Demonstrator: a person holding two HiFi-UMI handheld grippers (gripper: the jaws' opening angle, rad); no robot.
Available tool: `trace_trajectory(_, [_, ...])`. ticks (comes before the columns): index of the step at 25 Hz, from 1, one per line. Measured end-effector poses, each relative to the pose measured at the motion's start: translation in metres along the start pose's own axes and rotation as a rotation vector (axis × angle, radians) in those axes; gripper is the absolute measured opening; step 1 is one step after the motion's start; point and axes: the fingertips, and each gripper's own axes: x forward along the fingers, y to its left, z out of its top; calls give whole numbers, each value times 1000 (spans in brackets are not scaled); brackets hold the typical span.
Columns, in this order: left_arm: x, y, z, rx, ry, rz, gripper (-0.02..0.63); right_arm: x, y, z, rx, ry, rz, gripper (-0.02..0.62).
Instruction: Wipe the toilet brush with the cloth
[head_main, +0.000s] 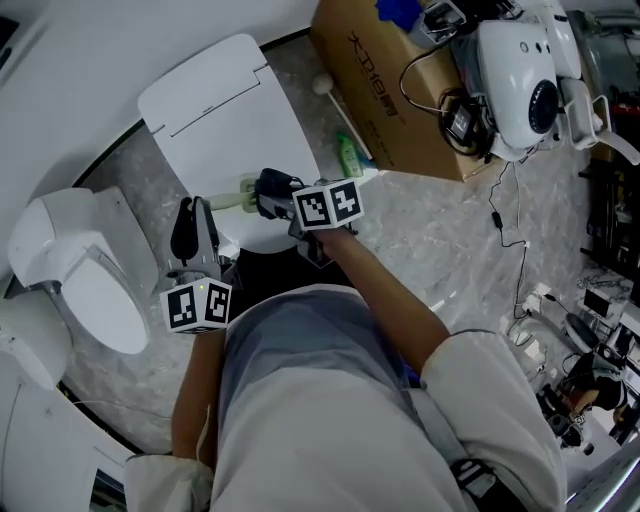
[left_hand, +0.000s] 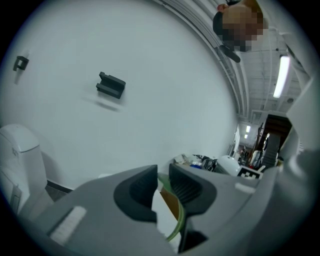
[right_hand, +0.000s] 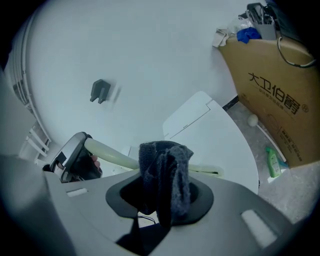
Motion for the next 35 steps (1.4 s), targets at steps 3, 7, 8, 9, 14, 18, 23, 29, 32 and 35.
trace_trajectory(3, [1,-1,1,1,-7,-2,0,-7,12,5,-13,-14,10,104])
trace_trajectory(7, [1,-1,1,-4,-12,-9,0,-14,26,12,-20,-34,33,106])
trace_trajectory(8, [1,-1,1,-4,-13,-11,0,-16,29,14,-19,-40,39,105])
trace_trajectory(9, [1,-1,1,-3,-13,-15,0,-17,33,15,-19,-44,45,106])
trace_trajectory(14, [-1,2,1,-34,-7,-21,0,-25,56,21,-28,-64,89,106])
trace_trajectory(18, [-2,3,1,-34,-2,-29,0,-30,68,26,-67,-69,92,106])
trace_trajectory(23, [-1,3,2,-29,-1,-42,0,-33,78,29,-87,-77,96,106])
trace_trajectory(29, [1,5,3,-23,1,-57,0,-36,98,37,-112,-105,126,106])
trace_trajectory(32, [3,4,5,-13,6,-67,0,-40,111,41,-145,-117,154,105])
trace_trajectory(35, [4,1,5,-4,16,-88,0,-48,123,46,-196,-129,184,106])
